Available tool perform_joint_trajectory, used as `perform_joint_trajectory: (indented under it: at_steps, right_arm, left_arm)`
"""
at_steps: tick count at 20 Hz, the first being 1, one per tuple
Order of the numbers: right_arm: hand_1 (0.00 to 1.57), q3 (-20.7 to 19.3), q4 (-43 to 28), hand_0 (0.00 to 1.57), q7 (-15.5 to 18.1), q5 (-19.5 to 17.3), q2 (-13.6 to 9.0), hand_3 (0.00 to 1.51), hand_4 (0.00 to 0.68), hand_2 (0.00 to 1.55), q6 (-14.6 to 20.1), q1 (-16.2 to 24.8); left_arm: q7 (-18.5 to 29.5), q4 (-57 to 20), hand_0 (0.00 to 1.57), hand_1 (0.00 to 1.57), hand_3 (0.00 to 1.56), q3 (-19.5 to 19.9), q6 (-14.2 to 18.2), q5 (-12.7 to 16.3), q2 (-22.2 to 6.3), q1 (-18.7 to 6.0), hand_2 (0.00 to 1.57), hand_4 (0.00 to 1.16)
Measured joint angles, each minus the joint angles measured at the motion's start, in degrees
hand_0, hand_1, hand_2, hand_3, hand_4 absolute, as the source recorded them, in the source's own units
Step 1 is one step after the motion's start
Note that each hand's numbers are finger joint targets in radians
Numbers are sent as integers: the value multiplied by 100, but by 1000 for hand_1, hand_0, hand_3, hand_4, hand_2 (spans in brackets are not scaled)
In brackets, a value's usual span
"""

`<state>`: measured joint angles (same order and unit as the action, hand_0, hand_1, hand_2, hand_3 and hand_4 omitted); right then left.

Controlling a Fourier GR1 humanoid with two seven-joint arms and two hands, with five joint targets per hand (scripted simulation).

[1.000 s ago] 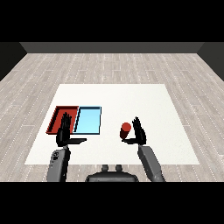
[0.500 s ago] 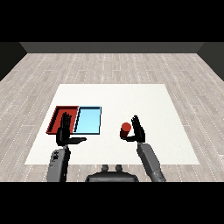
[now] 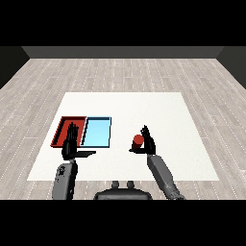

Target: Pick the red can and put it in the red box

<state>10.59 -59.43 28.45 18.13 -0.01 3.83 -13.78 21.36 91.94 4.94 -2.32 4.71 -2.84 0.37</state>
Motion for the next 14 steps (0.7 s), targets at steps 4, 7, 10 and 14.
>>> perform_joint_trajectory:
  at_steps: [4, 7, 10, 14]
  right_arm:
    - [0, -68, 281, 0, 28, 51, 0, 0, 0, 0, -2, -215]
    - [0, 12, 323, 0, 63, 105, 0, 0, 0, 0, 34, -204]
    - [0, -40, 472, 0, 69, 93, 0, 0, 0, 0, -17, -318]
    - [0, -45, 469, 0, 52, 96, 0, 0, 0, 0, -23, -315]
  left_arm:
    - [-39, 26, 0, 0, 0, -27, -31, 24, 8, 33, 0, 0]
    - [-88, 222, 0, 0, 0, -129, 10, -14, 71, 163, 0, 0]
    - [-52, 218, 0, 0, 0, -107, 11, -12, 61, 160, 0, 0]
    - [-9, 112, 0, 0, 0, -73, 34, -21, 50, 66, 0, 0]
